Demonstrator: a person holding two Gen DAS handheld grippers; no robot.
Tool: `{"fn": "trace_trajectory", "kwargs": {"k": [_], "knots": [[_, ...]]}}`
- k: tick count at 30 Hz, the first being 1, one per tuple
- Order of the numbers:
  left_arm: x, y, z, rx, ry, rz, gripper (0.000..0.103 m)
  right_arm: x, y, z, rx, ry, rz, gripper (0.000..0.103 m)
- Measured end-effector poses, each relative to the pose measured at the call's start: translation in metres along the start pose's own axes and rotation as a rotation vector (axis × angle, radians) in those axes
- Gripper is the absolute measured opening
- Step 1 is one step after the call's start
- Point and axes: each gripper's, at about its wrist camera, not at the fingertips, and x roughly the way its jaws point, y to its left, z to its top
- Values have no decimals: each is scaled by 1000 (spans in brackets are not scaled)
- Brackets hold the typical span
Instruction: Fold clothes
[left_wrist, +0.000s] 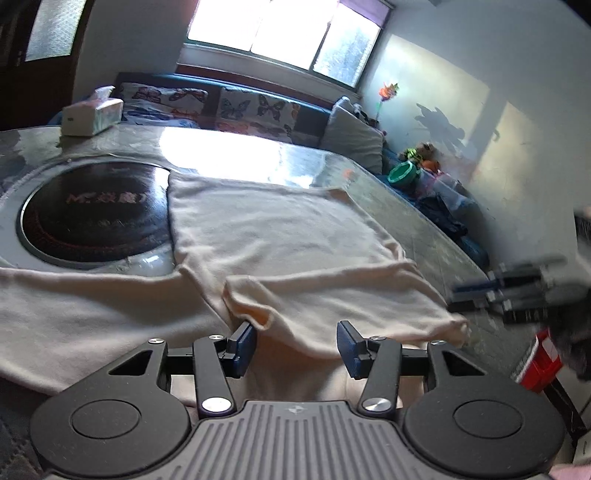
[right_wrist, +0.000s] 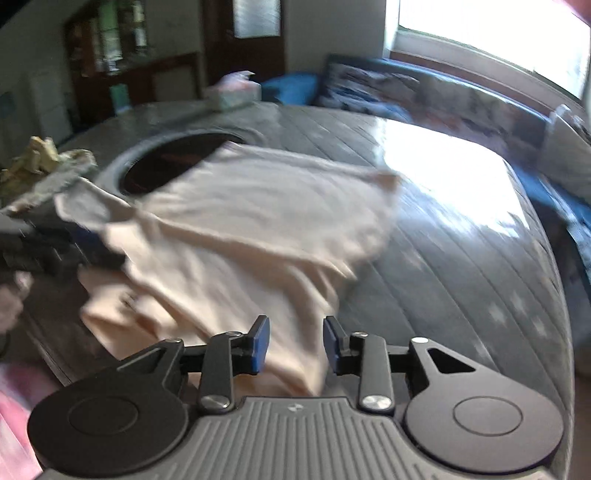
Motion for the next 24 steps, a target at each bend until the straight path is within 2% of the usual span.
{"fn": "trace_trajectory", "kwargs": {"k": [4, 7, 9, 10, 12, 17, 19, 21, 24], "knots": [[3, 2, 5, -30, 2, 27, 51, -5, -14, -23, 36, 16, -26, 33], [6, 3, 8, -41, 5, 53, 45, -6, -15, -32, 47, 4, -15, 33], [7, 3, 10, -48, 7, 71, 25, -7, -13, -34, 48, -2, -8, 33], [8, 3, 10, -51, 8, 79, 21, -8, -13, -36, 53, -7, -7, 33], [8, 2, 14, -52, 5, 91, 9, -10, -13, -37, 65, -14, 0, 33], [1, -9, 30, -8, -39, 96, 5, -12, -10, -38, 77, -41, 3, 36], [-4, -16, 41, 14, -65, 85, 5, -11, -8, -37, 78, -56, 8, 42], [-7, -25, 53, 35, -89, 67, 5, -10, -6, -36, 76, -70, 11, 44], [-10, -40, 75, 68, -121, 27, 5, -12, -3, -35, 68, -90, 8, 56]]}}
